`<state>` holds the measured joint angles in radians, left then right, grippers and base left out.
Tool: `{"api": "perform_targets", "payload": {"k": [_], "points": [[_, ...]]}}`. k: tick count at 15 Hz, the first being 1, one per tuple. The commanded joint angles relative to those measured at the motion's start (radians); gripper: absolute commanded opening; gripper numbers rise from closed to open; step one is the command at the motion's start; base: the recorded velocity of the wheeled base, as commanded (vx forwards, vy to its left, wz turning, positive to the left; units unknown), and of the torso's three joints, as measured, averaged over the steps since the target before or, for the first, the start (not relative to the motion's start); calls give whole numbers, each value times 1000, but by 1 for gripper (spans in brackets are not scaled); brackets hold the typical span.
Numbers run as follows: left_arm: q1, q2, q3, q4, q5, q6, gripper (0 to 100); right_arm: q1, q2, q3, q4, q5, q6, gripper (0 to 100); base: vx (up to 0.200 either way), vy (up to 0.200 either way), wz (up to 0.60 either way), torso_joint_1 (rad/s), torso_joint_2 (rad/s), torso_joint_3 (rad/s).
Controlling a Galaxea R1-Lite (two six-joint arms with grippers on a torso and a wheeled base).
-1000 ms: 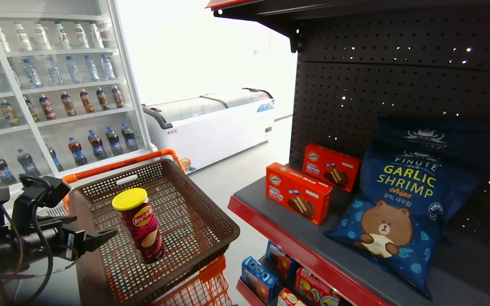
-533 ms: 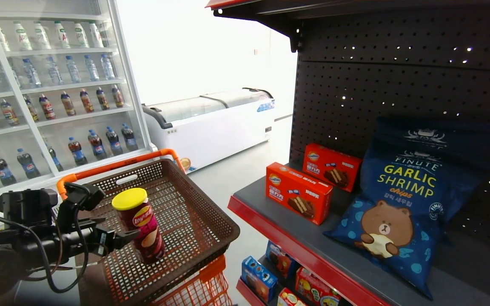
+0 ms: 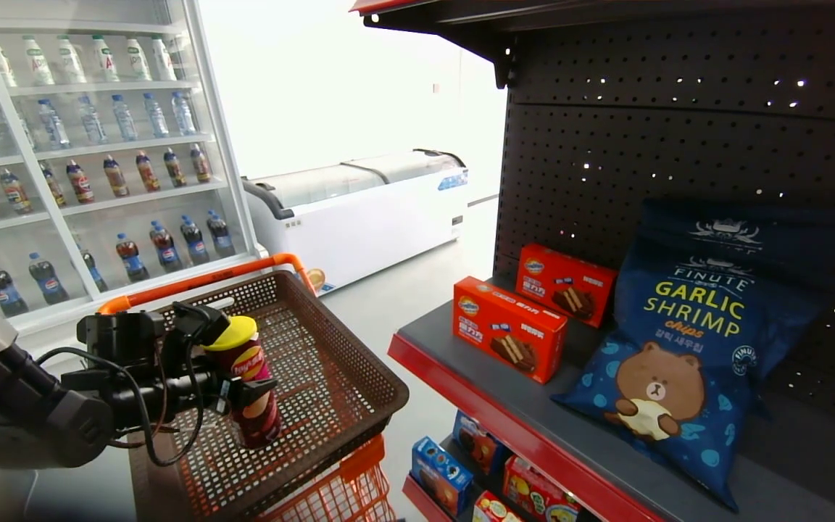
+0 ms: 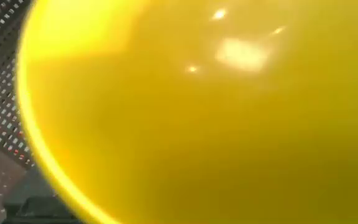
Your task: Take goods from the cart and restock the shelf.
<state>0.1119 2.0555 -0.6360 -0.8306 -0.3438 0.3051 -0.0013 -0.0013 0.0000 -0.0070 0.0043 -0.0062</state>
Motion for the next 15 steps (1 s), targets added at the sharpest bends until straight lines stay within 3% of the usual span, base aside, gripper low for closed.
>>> {"api": "perform_targets", "payload": {"k": [1,8,9,15], "points": [[-14,29,-11,1,2,2,100,0,1,0,-1,0,0,100,0,0,0,0,0,0],[-41,51,-44,-1,8,3,100,0,1,0,-1,0,-1,100,0,0,0,0,0,0],[-47,52,-54,-1,8,2,0,0,1,0,-1,0,0,100,0,0,0,0,0,0],[-60,-40,-50,10,40,-6,0,0,1,0,-1,0,-1,100,0,0,0,0,0,0]]}}
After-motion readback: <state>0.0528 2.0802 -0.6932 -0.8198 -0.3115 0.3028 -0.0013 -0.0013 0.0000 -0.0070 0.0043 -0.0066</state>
